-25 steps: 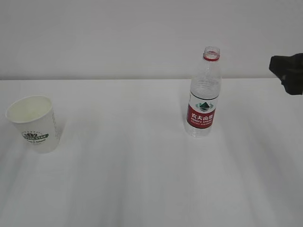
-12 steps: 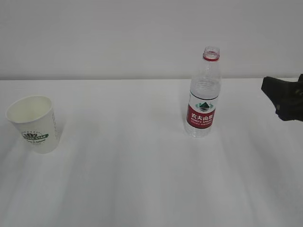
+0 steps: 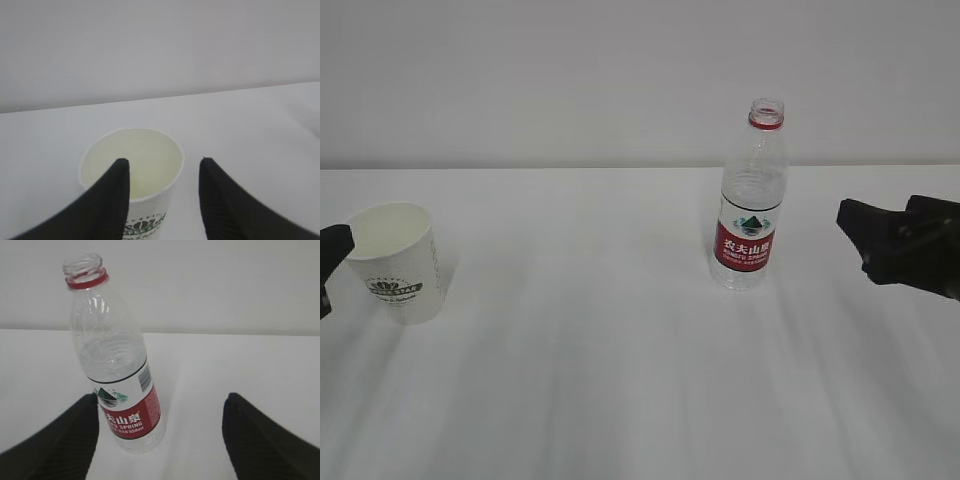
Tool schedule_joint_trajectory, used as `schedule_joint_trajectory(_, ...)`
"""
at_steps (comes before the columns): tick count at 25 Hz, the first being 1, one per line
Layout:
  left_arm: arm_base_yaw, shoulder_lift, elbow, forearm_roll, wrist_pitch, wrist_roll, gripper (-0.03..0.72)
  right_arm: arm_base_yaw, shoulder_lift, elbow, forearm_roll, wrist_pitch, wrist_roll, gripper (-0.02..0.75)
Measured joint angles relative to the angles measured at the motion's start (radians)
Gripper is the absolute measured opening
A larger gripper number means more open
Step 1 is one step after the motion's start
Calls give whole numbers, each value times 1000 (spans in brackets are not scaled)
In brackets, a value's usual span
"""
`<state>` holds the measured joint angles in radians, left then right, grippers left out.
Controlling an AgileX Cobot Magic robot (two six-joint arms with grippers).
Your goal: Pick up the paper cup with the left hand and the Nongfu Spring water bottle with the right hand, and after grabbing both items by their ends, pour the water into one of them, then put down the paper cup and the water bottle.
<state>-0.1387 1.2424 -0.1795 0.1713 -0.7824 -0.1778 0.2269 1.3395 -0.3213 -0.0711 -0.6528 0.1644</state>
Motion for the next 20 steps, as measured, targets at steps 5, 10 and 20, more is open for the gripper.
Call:
schedule_joint_trajectory(5,0,43,21,4,-36,-3,323,0,103,0,-43,-91,18,581)
schedule_joint_trajectory(10,0,138,21,10,-95,-3,312,0,194,0,-68,-167,31,581)
schedule_joint_trajectory(20,0,367,79,40,-350,-3,310,0,224,0,-79,-207,33,581)
